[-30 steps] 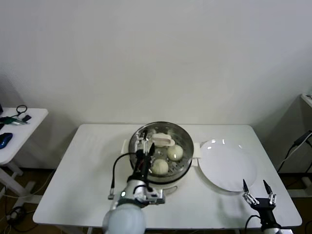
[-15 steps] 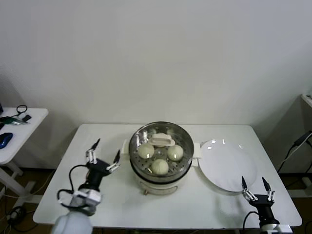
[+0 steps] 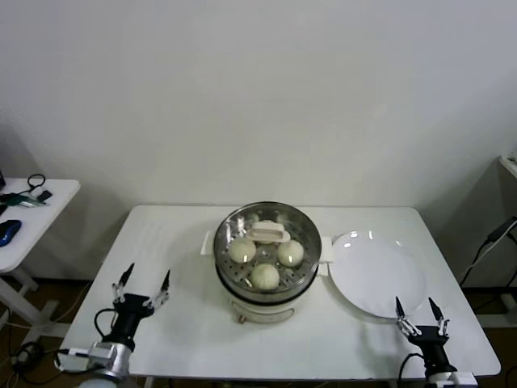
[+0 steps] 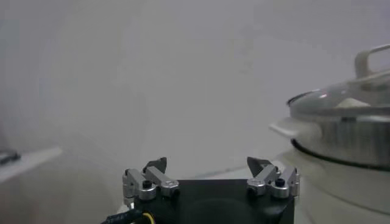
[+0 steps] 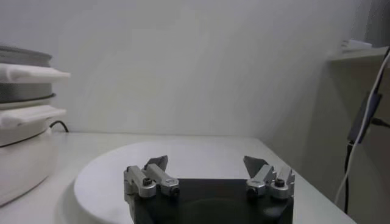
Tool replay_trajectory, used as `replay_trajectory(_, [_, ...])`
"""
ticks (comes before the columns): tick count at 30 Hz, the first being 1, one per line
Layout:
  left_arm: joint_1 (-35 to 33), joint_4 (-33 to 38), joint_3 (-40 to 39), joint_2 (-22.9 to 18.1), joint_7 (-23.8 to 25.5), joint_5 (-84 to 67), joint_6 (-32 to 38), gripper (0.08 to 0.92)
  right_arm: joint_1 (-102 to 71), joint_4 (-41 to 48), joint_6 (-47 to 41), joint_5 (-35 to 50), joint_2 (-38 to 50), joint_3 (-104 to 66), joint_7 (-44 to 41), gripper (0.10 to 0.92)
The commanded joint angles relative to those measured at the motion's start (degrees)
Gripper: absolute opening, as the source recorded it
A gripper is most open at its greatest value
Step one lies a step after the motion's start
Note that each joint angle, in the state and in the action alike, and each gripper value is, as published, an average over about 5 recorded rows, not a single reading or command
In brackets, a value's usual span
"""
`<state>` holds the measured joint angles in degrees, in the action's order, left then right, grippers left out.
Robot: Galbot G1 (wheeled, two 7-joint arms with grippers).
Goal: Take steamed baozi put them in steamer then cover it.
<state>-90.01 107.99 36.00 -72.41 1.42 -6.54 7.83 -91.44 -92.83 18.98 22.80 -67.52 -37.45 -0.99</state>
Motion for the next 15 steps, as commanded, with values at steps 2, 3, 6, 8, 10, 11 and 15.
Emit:
replay_trajectory(2, [-1.6,-7.7,-0.6,-0.7,-0.3,-8.9,6.6,0.823,0.1,0.1,-0.8,-0.5,-0.2,0.2,0.0,0.823])
replay_trajectory(3, [-1.6,-7.7,-0.6,-0.8,-0.3,-8.9,6.6,0.823,0.1,0.1,-0.8,-0.5,-0.2,0.3,0.0,0.823])
replay_trajectory(6, [-1.6,-7.4,-0.8,-0.9,-0.3,-9.0,6.6,0.823,0.1,0.1,-0.7,-0.4,-0.2,0.4,0.1,0.823])
replay_trajectory(8, [-1.7,-7.2,-1.0,-1.0,-0.3,-9.0,6.6,0.823,0.1,0.1,-0.7,-0.2,-0.2,0.5,0.1,0.823])
replay_trajectory(10, [-1.8,-6.9,-1.1,-1.0,-0.2,-9.1,6.5,0.823,0.2,0.1,-0.7,0.0,-0.1,0.5,0.0,0.823])
replay_trajectory(11, [-1.8,-6.8,-1.1,-1.1,-0.2,-9.1,6.5,0.823,0.2,0.1,-0.7,0.1,-0.1,0.5,0.0,0.823])
replay_trajectory(15, [-1.9,-6.7,-1.1,-1.2,-0.1,-9.0,6.6,0.823,0.2,0.0,-0.7,0.4,0.1,0.5,0.0,0.823])
